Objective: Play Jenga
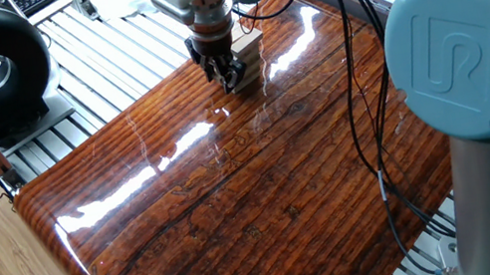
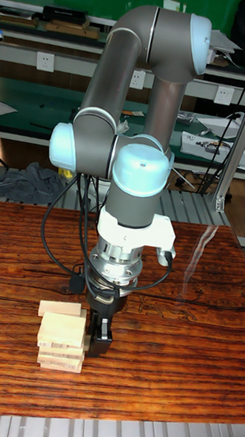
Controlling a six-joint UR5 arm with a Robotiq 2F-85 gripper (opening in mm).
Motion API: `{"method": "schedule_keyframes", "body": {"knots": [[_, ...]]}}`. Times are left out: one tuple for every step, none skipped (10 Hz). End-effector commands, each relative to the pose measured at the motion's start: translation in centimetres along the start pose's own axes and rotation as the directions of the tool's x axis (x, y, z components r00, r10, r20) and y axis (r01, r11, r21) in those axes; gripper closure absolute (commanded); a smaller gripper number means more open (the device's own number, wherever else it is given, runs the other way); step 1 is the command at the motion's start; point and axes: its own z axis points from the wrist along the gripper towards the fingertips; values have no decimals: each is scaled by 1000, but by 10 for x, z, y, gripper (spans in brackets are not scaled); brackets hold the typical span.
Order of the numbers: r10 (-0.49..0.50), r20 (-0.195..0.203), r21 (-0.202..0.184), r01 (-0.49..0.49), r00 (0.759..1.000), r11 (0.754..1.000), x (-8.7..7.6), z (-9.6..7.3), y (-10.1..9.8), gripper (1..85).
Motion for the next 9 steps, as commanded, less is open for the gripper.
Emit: {"method": "schedule_keyframes", "body": {"knots": [[13,20,7,-13,1000,1000,-3,-1,-2,373],[13,24,8,-14,1000,1000,-5,-1,-2,373],[12,24,8,-12,1000,1000,-5,-1,-2,373],[12,27,2,-12,1000,1000,-5,-1,-1,373],[11,27,-1,-11,1000,1000,-5,-1,0,373],[10,23,-3,-10,1000,1000,-4,-1,0,373],[15,23,-3,-15,1000,1000,-4,-1,0,373],[20,27,-6,-20,999,1000,-6,-1,1,370],[23,27,-9,-23,999,1000,-6,-1,2,370]]}}
